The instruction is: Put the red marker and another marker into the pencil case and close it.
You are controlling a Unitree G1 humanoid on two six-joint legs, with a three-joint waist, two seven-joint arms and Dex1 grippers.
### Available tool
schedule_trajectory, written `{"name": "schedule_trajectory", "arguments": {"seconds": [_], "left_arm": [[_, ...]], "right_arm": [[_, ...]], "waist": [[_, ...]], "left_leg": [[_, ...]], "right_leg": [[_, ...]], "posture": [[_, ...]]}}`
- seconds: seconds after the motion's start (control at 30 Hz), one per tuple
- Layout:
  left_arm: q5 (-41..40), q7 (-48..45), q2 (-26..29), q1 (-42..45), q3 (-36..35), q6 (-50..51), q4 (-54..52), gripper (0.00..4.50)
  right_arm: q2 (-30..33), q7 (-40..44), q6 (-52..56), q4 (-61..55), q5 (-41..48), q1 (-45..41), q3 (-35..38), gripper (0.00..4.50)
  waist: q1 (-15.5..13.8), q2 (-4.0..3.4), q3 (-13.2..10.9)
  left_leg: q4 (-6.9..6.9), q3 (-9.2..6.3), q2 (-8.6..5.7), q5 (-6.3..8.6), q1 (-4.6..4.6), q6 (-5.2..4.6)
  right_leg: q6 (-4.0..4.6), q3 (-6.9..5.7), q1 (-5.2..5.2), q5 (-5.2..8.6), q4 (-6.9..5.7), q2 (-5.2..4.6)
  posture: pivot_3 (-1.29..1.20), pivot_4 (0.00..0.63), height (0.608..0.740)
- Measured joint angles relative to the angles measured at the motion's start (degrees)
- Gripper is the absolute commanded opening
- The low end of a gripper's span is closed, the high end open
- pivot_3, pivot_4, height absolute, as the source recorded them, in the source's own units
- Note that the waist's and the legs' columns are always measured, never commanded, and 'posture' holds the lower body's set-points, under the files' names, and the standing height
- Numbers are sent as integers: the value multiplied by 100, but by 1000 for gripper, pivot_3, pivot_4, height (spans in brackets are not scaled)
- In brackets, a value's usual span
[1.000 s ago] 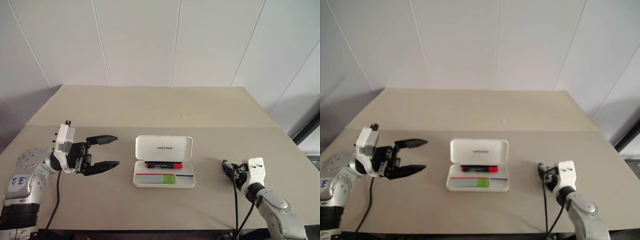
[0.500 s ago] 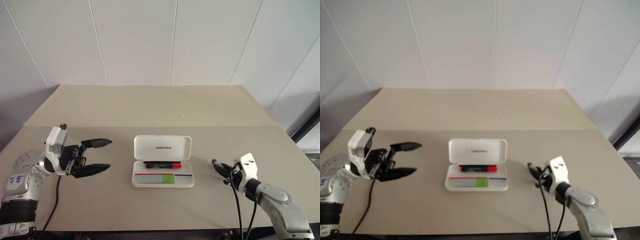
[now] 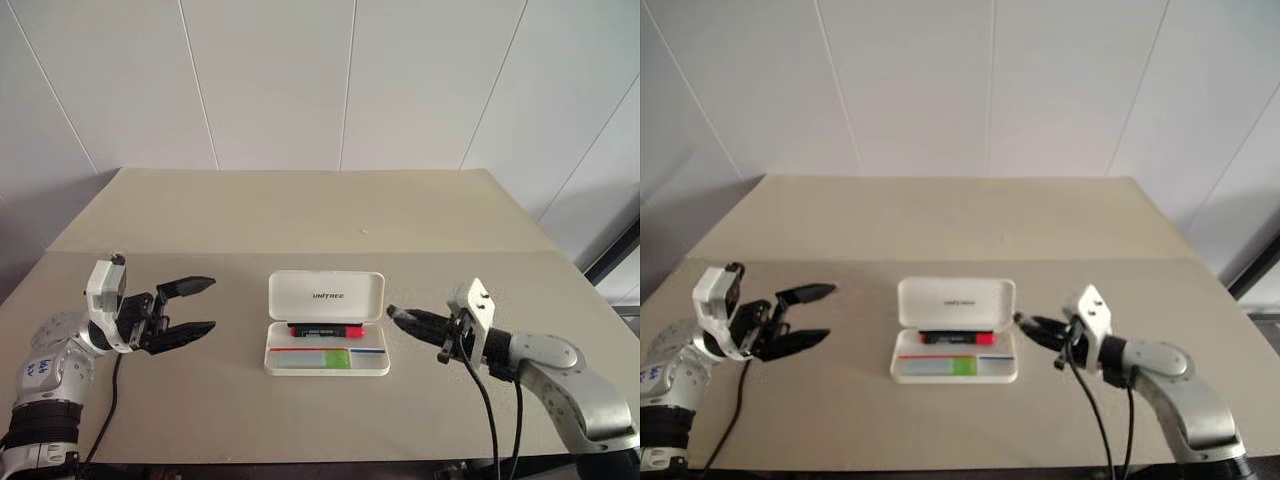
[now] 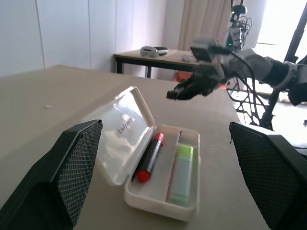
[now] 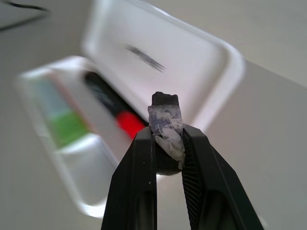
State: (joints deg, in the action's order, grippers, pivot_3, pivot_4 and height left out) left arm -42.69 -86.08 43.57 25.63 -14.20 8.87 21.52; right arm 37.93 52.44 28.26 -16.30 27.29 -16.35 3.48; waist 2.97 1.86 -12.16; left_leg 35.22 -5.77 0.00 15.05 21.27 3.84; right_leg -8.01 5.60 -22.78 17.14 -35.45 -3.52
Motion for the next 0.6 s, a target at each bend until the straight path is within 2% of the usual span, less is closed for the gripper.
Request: {"name": "schedule_trajectory", "arguments": {"seconds": [0.1,0.23,0.37,0.6], "left_arm": [[-135,0,205,30,346,-132,194,4500],[-200,-1,211,419,731,-621,691,4500],[-277,0,136,856,775,-855,1084,4500],[-469,-1,86,882,1047,-873,1088,4500]], "right_arm": [[104,389,-66,142,-50,-272,-326,1116],[189,857,-363,747,-326,-604,-654,1116],[232,1257,-702,1394,-595,-894,-839,1116],[317,1883,-1095,1959,-963,-1023,-1208,1116]], "waist": [[4,0,0],[-22,0,0],[-57,-1,-1],[-61,-2,-1]], "left_leg": [[0,2,-2,0,0,0],[1,1,-3,0,2,0],[1,1,-6,0,6,0],[3,3,-5,2,27,2]], "right_leg": [[0,1,0,0,2,-2],[1,-2,-2,0,3,-2],[0,-3,-3,0,6,-2],[-4,0,-37,5,-11,-2]], "posture": [[0,150,740],[0,150,740],[0,150,740],[0,150,740]]}}
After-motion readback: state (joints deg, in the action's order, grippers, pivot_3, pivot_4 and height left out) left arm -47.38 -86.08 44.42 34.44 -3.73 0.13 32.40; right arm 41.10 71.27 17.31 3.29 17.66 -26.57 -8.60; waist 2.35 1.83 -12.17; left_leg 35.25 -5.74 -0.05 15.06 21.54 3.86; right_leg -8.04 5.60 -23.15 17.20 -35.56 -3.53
